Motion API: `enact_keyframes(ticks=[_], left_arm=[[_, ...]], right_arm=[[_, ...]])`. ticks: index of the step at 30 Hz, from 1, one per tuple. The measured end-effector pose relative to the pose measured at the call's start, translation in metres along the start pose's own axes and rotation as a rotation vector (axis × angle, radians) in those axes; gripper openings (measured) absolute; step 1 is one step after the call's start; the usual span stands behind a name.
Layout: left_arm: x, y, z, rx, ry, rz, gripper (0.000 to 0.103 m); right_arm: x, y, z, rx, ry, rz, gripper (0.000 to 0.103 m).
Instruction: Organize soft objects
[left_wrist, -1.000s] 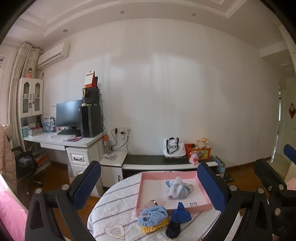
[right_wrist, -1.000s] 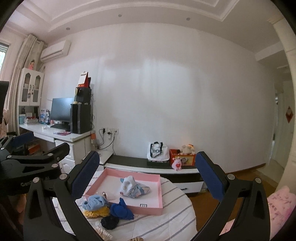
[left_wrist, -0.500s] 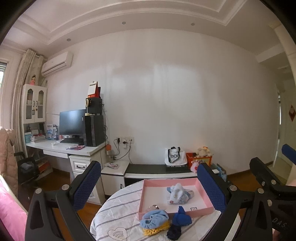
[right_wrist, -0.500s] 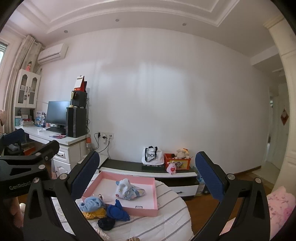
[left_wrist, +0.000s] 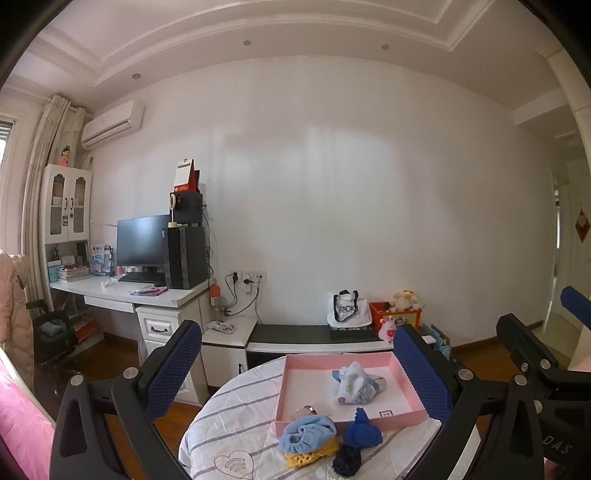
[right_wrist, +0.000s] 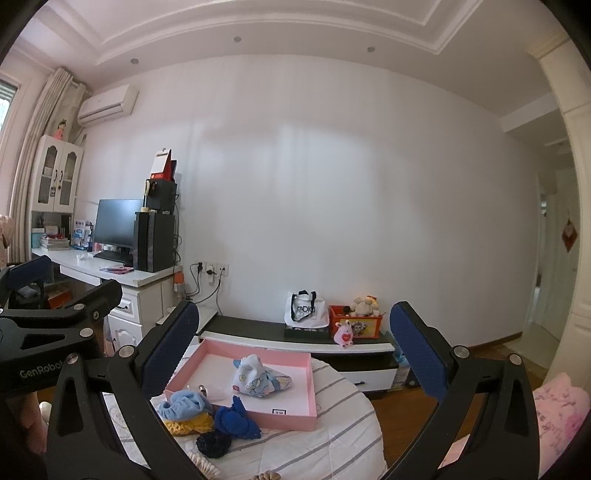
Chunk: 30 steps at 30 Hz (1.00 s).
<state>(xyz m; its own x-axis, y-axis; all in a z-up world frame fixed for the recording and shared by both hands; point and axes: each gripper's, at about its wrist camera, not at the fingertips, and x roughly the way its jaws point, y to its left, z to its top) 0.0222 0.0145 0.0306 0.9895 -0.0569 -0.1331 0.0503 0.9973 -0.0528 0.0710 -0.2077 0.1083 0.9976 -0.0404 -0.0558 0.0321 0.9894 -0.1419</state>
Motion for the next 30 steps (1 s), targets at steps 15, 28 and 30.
enact_keyframes(ticks=[15,28,30], left_arm=[[0.012,0.005,-0.002,-0.021,0.043,0.006,0.103],[0.055,0.014,-0.005,-0.036,0.216,0.052,0.103],[0.062,0.013,-0.01,-0.019,0.251,0.068,0.103]], right_arm=[[0.014,0.001,-0.008,-0.022,0.052,-0.001,0.103],[0.045,0.006,-0.033,-0.039,0.191,0.011,0.103],[0.054,0.008,-0.042,-0.041,0.237,0.013,0.103]])
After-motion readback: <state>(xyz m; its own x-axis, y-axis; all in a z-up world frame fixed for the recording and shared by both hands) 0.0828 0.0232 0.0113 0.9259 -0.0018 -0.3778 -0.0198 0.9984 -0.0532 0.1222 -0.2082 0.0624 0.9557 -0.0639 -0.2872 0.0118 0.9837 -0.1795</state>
